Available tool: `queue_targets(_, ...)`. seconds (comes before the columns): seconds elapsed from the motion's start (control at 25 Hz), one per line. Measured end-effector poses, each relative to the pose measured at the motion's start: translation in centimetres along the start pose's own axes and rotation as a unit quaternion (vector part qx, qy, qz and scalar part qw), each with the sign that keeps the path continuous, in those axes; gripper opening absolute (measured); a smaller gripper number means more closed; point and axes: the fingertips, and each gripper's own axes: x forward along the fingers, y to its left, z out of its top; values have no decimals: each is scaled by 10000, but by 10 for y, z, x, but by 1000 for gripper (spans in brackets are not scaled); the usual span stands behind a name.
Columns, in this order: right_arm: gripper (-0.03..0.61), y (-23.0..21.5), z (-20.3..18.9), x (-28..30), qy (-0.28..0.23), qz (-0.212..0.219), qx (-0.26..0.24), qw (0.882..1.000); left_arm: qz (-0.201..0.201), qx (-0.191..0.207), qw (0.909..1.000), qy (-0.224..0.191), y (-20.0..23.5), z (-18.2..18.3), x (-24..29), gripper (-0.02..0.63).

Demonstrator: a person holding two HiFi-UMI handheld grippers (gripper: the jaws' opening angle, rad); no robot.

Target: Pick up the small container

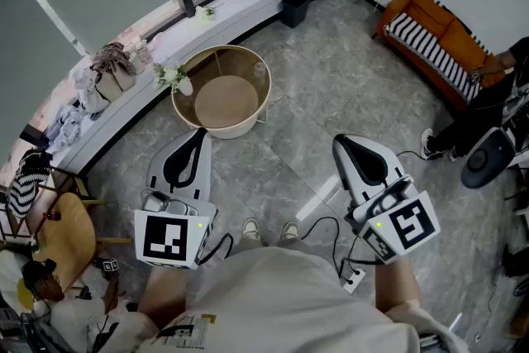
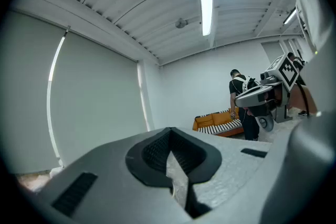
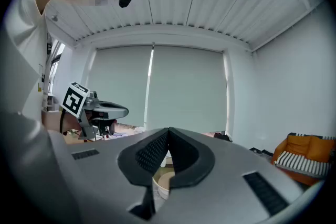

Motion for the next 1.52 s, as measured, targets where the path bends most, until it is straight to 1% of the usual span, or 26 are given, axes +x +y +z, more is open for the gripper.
queue_targets(0.12,6,-2,0,-1,-55,-60,38,10000,-95,97,9999,49,-3,-4,0,8)
queue_targets(0.28,6,-5,8,1,-109,-148,74,9998,-173,78,9998,63,-2,-1,0,8)
queue_targets(0.6,6,-12,5,-7,-87,-182,74,9998,-276,82,9996,-1,-15,3,5,8)
queue_targets(0.76,6,-23,2,-11,-98,-174,90,9998,-244,0,9997,15,-26,6,12,8)
queue_targets(1.04,6,-35,-10,-22,-89,-119,126,9998,-218,49,9997,73,-46,3,17,8)
queue_targets(1.24,6,-48,-11,-30,-67,-40,142,9999,-178,60,9998,111,-60,9,24,8)
queue_targets(1.52,6,-77,-21,-43,-82,50,142,9999,-86,97,9997,194,-88,7,38,8)
